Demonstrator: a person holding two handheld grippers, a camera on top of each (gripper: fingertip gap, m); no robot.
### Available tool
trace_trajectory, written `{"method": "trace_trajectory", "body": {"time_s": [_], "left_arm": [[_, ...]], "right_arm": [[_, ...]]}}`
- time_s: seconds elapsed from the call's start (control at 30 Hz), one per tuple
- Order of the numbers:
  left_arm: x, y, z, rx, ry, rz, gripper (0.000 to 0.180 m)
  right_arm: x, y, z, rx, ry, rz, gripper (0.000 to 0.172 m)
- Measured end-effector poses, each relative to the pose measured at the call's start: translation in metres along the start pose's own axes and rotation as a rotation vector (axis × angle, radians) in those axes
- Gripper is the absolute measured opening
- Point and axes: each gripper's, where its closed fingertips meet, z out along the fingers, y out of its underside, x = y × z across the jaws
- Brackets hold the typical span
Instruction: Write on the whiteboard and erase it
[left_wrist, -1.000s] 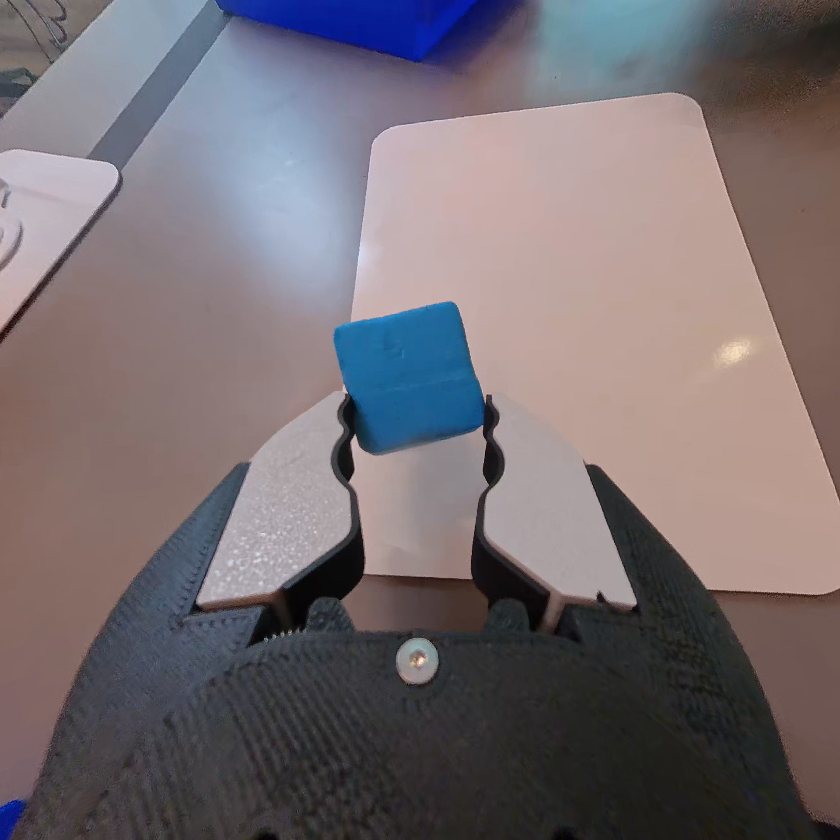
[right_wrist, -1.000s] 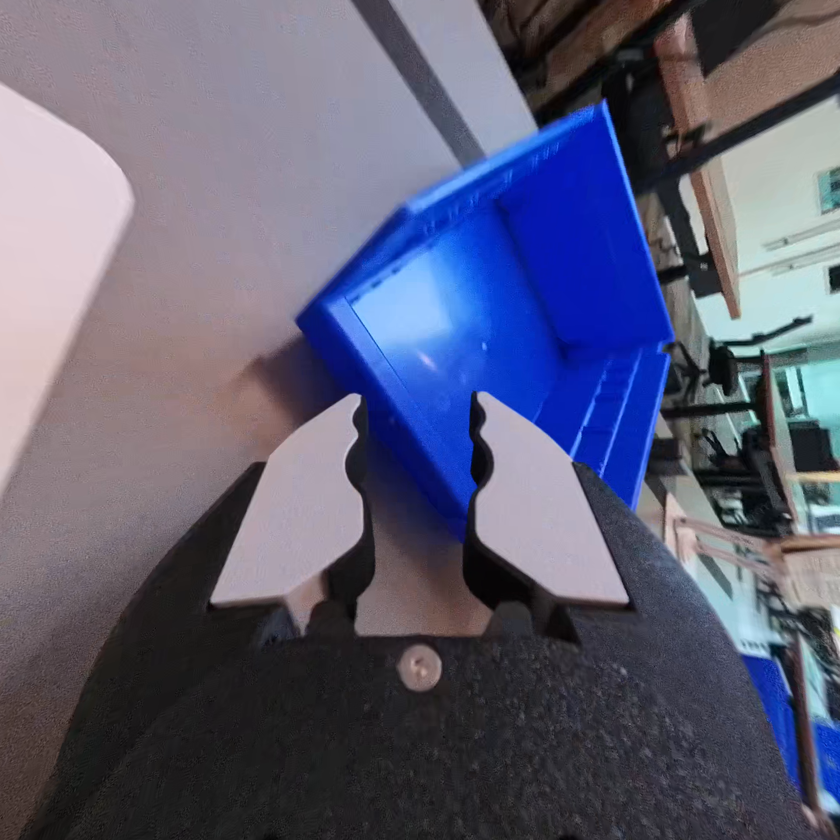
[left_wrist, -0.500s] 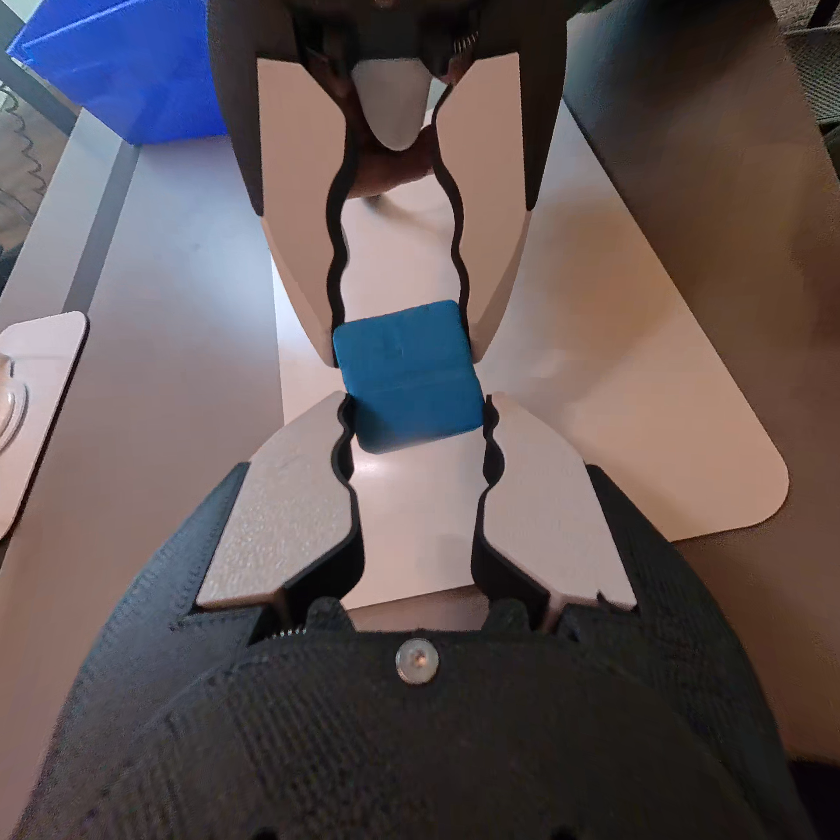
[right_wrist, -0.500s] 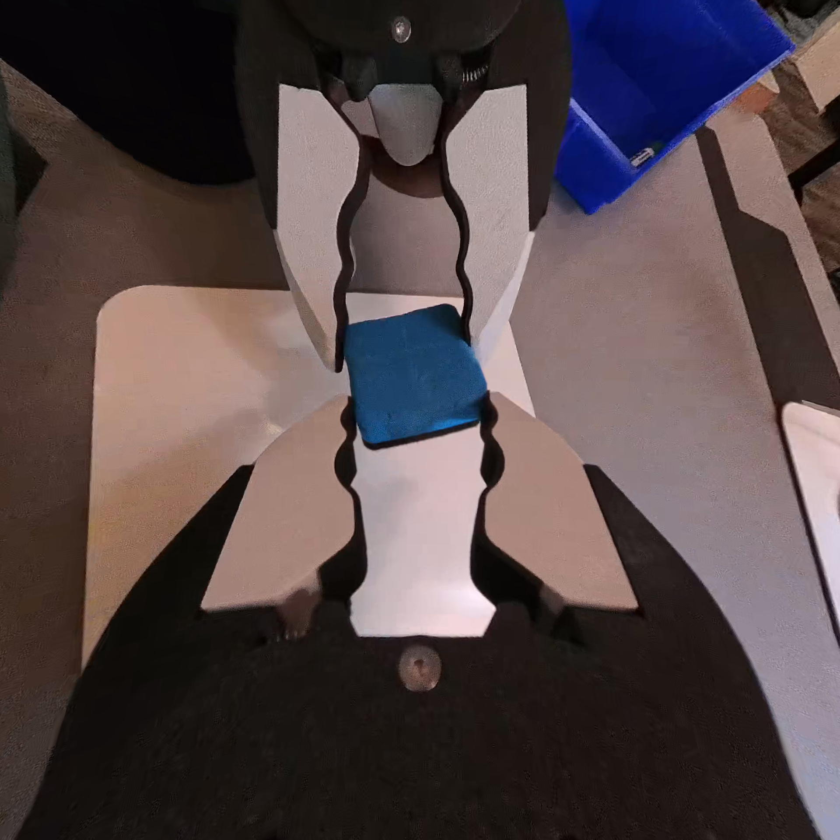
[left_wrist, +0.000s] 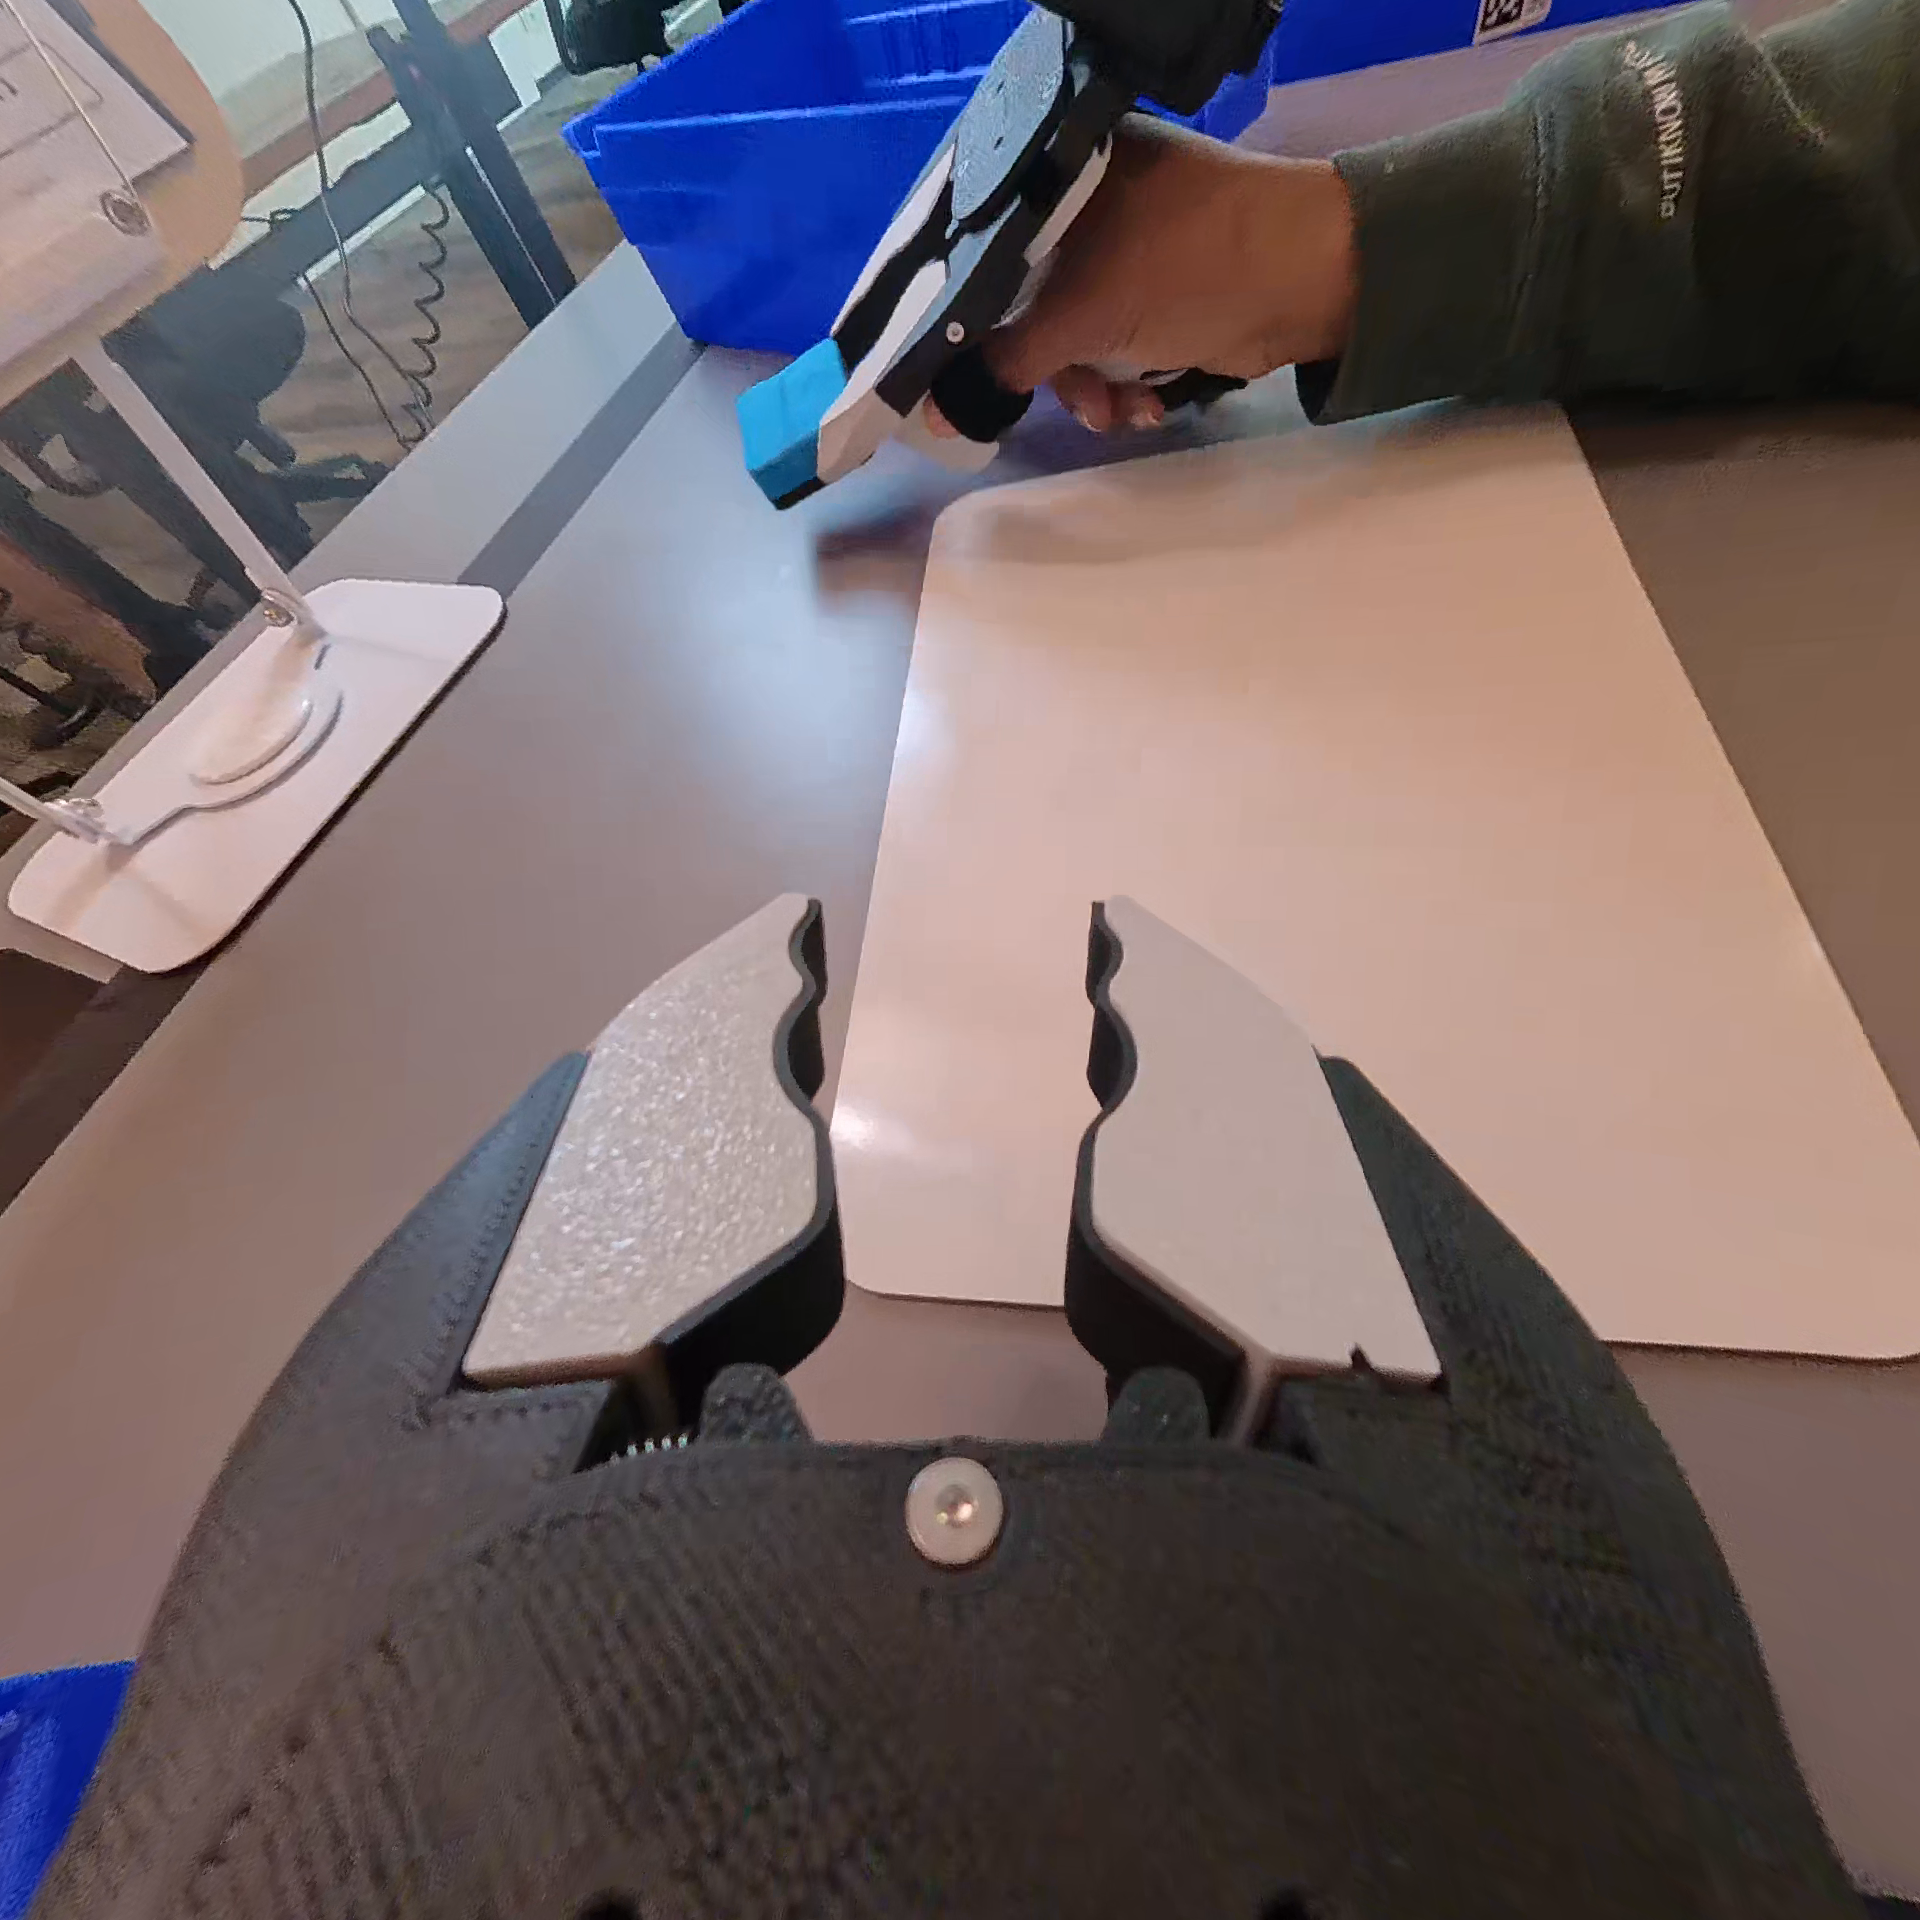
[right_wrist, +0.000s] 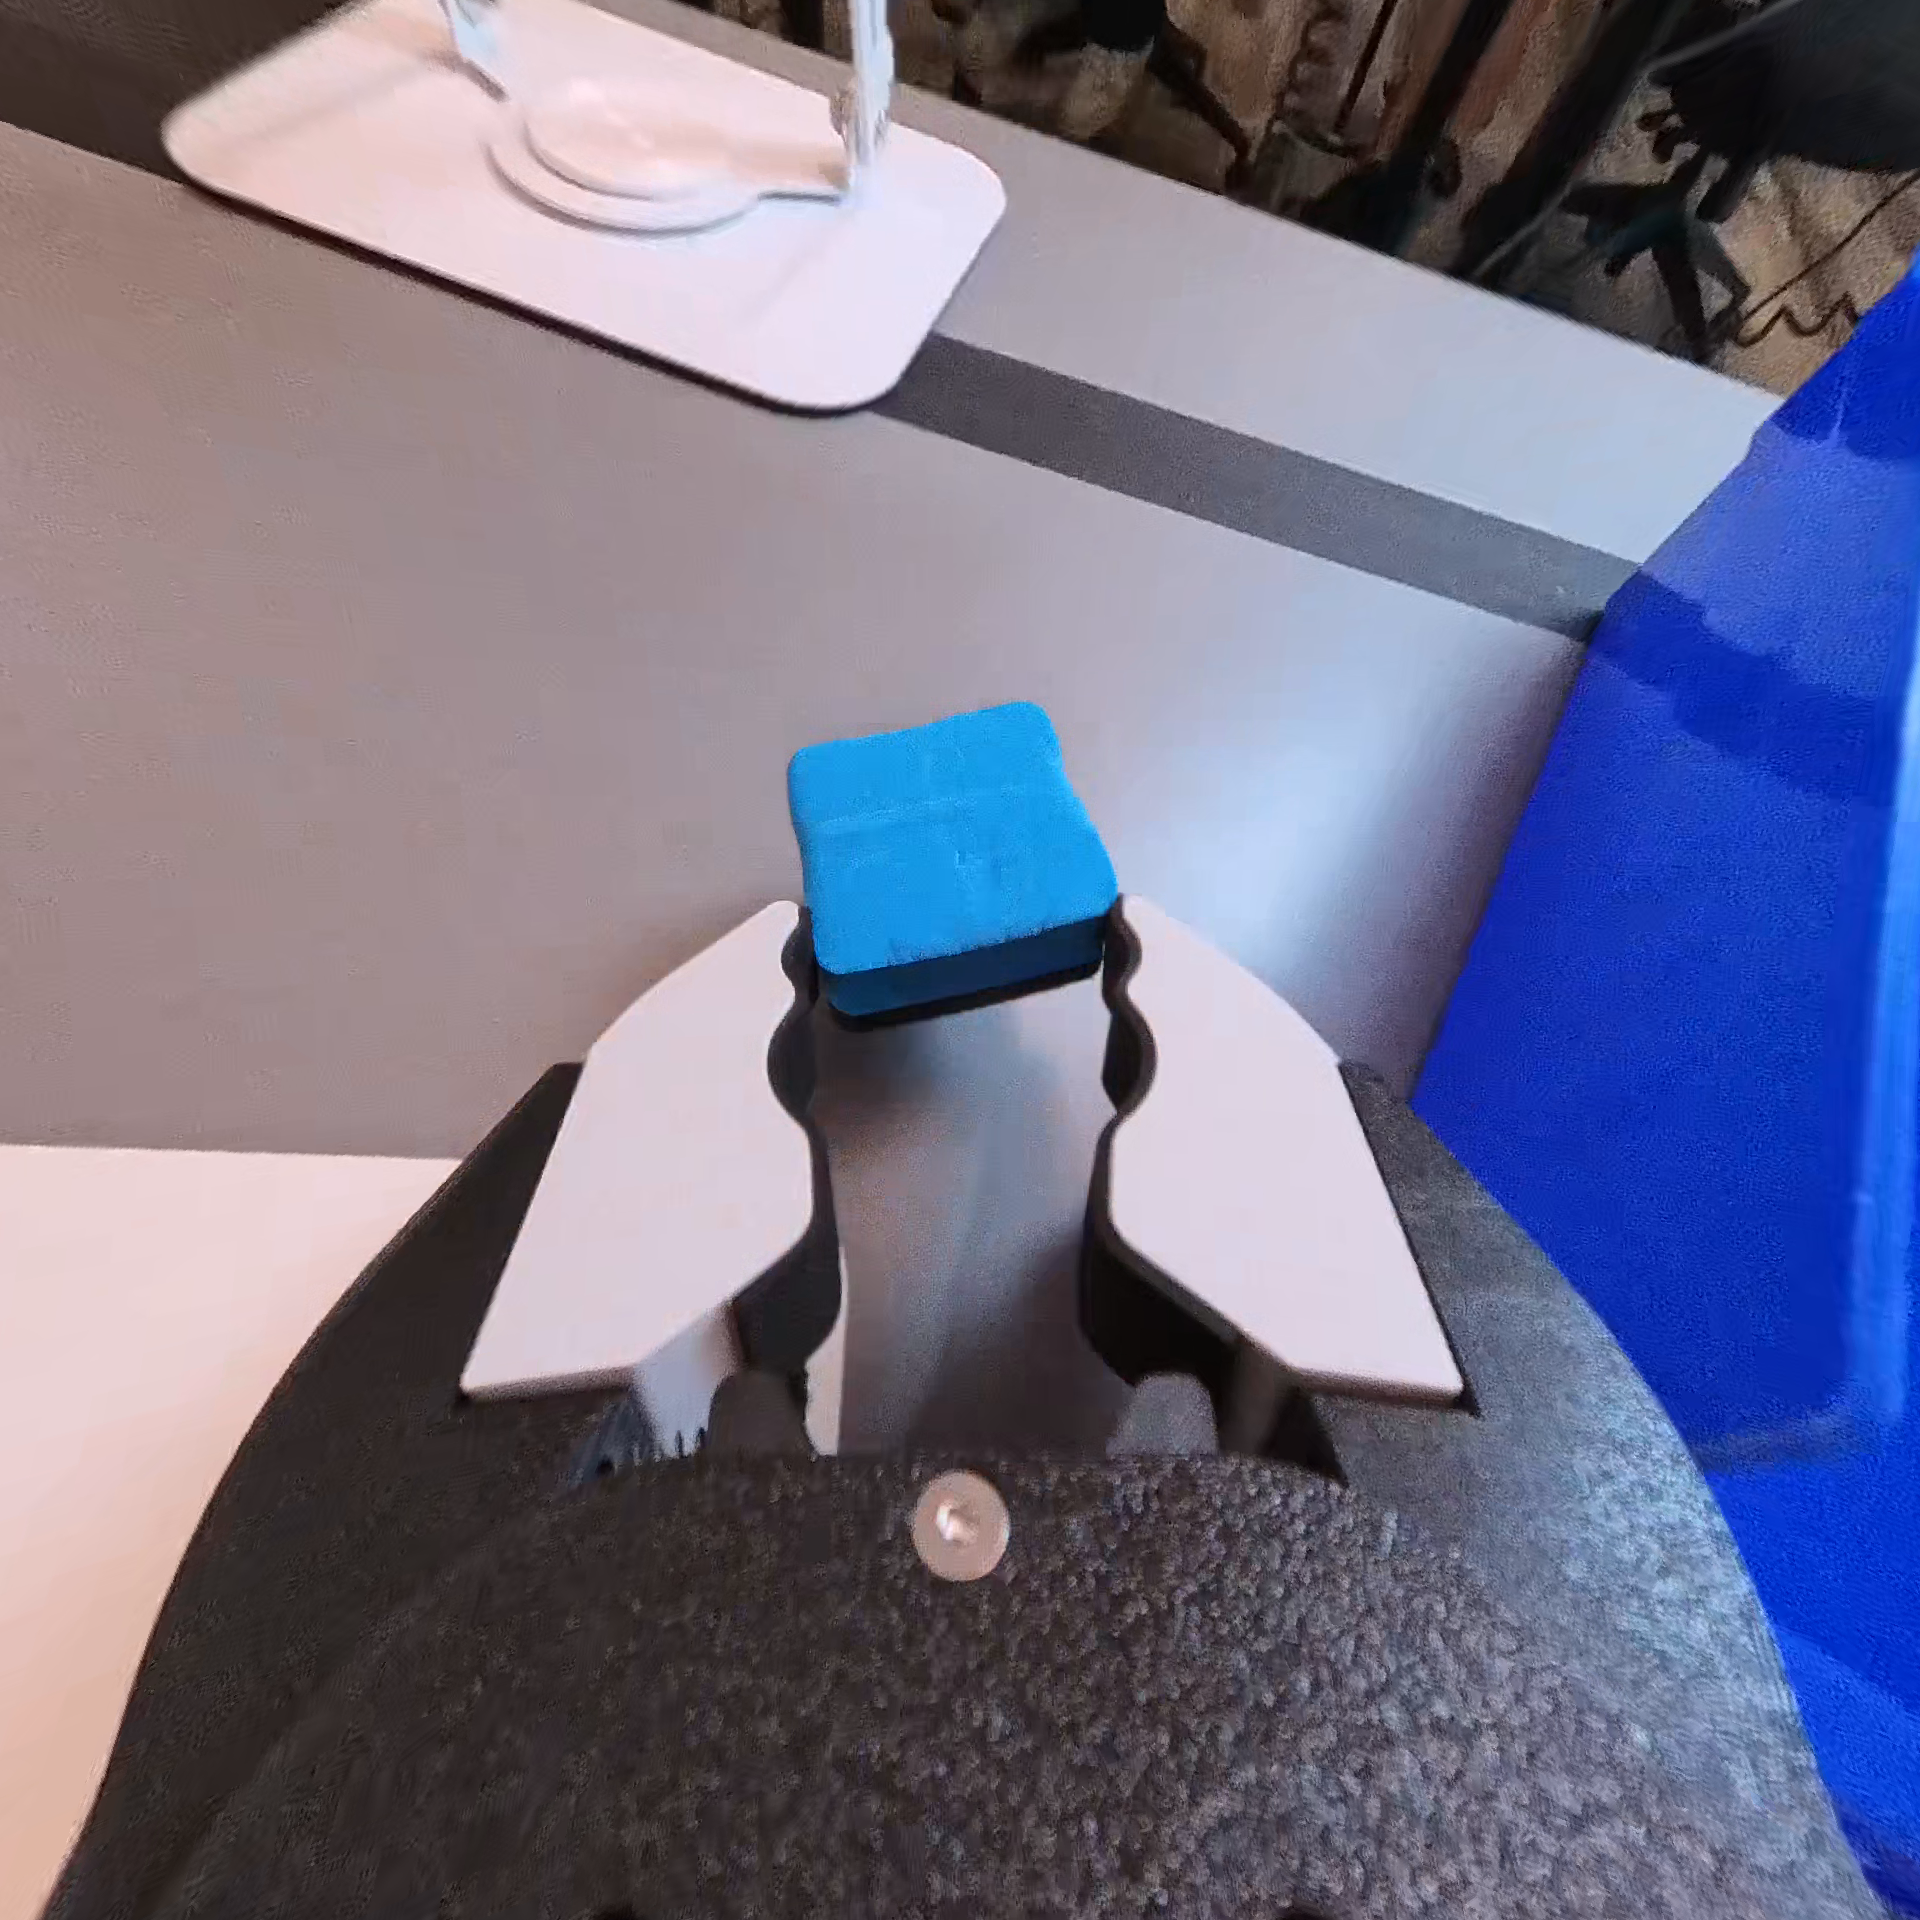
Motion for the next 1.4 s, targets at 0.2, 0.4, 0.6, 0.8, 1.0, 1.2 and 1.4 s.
{"method": "trace_trajectory", "body": {"time_s": [0.2,0.4,0.6,0.8,1.0,1.2,1.4], "left_arm": [[-0.011,0.009,-0.001,-0.012,-0.020,-0.029,0.046],[-0.025,0.009,-0.005,0.012,-0.059,-0.079,0.045],[-0.045,0.005,-0.017,0.050,-0.143,-0.093,0.029],[-0.124,-0.026,-0.110,0.208,-0.434,-0.146,0.000],[-0.210,0.038,-0.201,-0.131,-0.562,-0.266,0.006],[-0.227,0.165,-0.234,-0.846,-0.427,-0.298,0.023],[-0.227,0.184,-0.164,-0.757,-0.298,-0.506,0.048]], "right_arm": [[0.003,-0.001,-0.005,0.036,0.009,0.001,0.073],[-0.033,-0.075,-0.070,0.530,-0.093,-0.157,0.074],[-0.040,-0.082,-0.100,0.646,-0.180,-0.166,0.005],[-0.041,-0.073,-0.106,0.601,-0.281,-0.154,0.000],[-0.048,-0.063,-0.104,0.572,-0.332,-0.199,0.001],[-0.060,-0.055,-0.100,0.544,-0.335,-0.296,0.001],[-0.067,-0.049,-0.095,0.524,-0.345,-0.313,0.001]]}}
